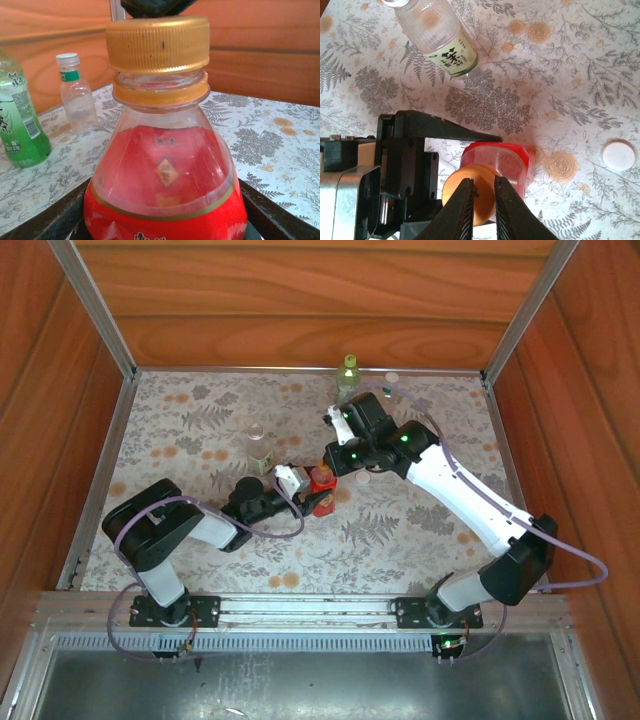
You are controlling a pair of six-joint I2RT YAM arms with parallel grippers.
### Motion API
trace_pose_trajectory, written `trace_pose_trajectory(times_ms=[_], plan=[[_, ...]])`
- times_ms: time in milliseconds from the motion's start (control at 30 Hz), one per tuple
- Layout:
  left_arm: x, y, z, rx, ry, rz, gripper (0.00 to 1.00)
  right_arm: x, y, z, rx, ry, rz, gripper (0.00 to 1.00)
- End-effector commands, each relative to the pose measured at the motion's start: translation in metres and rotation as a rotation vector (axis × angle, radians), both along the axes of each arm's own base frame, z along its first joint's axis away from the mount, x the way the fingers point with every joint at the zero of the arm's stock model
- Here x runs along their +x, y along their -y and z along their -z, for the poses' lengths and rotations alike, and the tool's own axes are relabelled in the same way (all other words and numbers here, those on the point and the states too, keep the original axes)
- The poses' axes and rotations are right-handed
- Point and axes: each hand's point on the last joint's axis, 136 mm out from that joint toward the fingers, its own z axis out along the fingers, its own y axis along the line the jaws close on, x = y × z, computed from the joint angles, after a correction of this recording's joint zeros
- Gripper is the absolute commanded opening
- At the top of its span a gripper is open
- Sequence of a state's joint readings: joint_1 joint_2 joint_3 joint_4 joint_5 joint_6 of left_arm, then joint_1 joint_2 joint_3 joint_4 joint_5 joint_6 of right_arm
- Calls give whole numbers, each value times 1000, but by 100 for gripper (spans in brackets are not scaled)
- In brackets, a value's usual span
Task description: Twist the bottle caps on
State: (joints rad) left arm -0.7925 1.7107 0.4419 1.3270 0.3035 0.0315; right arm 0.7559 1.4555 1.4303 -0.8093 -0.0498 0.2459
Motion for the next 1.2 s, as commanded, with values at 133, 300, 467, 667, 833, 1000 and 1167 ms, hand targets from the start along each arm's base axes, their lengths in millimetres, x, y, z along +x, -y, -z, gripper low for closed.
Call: trace_pose_trajectory(times_ms=[133,300,467,667,833,1000,1167], plan=[[-3,0,-1,0,0,8,66,-29,4,-2,46,-78,-51,19],[-7,-2,-1,14,26,17,66,-26,9,-16,31,35,-114,31],[-26,-2,-1,47,55,103,65,-43,9,-22,-26,177,-389,62],[-48,-7,3,116,58,188,65,-76,10,-16,-134,371,-807,71],[-55,-11,1,125,65,209,65,-79,7,-7,-184,443,-970,65],[-56,-9,8,140,55,227,65,-71,-3,-13,-179,447,-987,58],[-55,-8,10,145,57,226,65,-74,-7,-6,-164,413,-1018,54]])
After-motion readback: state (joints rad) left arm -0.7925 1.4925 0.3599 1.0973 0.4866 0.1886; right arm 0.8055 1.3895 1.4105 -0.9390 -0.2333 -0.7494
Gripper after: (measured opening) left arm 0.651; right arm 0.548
